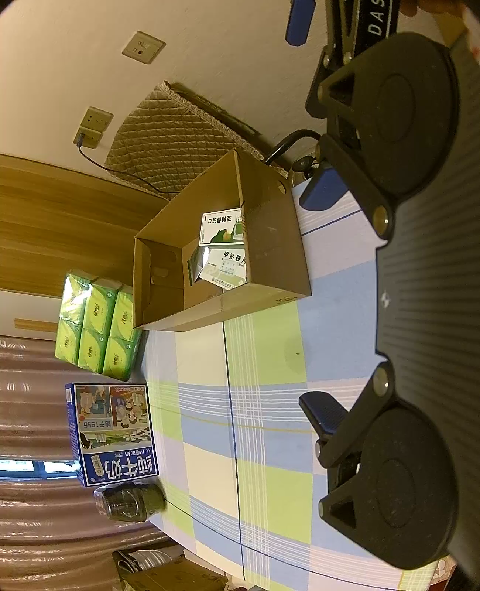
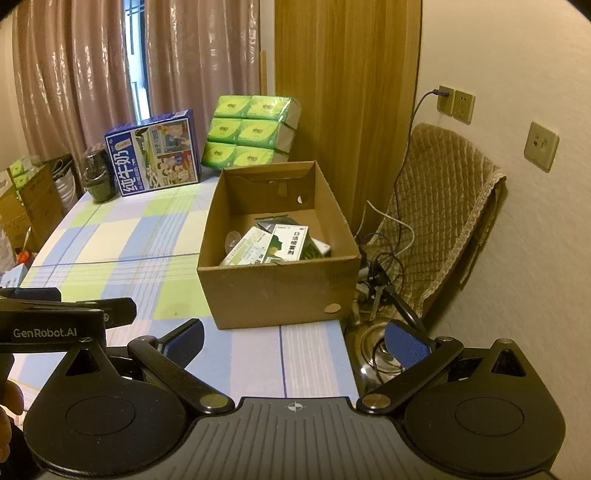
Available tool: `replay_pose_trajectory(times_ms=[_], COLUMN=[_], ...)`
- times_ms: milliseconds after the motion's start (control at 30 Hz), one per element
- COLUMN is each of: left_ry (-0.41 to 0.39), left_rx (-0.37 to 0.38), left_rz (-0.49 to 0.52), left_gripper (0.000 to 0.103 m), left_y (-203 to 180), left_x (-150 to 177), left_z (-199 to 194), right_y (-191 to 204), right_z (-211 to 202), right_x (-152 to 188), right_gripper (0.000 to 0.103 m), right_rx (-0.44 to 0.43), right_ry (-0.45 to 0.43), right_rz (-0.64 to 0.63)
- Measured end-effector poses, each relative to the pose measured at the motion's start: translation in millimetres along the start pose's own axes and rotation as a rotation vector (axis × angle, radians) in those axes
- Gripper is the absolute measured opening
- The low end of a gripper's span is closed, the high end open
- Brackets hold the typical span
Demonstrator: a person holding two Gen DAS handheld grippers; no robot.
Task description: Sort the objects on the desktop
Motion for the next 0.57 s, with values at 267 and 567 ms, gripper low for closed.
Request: replay_pose_trajectory(times_ms=[267, 567], left_ry=[0.004, -0.014], left_rx=[0.007, 0.015], left_rz=[0.002, -0.005], left_gripper=[0.102, 0.102], left_y=[-2.0, -0.5], left_x=[0.0, 0.4], left_z=[0.4, -0.9], right_y=[-0.8, -3.1], right_z=[-0.8, 0.7], right_x=[-0.3, 4.5], right_gripper=[0.101, 0.101], right_rx=[0.002, 0.007], right_ry=[0.002, 0.012], right_rz=[0.001, 0.008])
Point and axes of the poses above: each gripper's, at about its wrist camera, not at the fingertips, and z roughly the way its jaws point, y to its left, x to its underside, the point moved 7 cm from there along z, roughly the way its jaws point, and after that the axes turned 9 degrees about x, right-handed, at the moved point
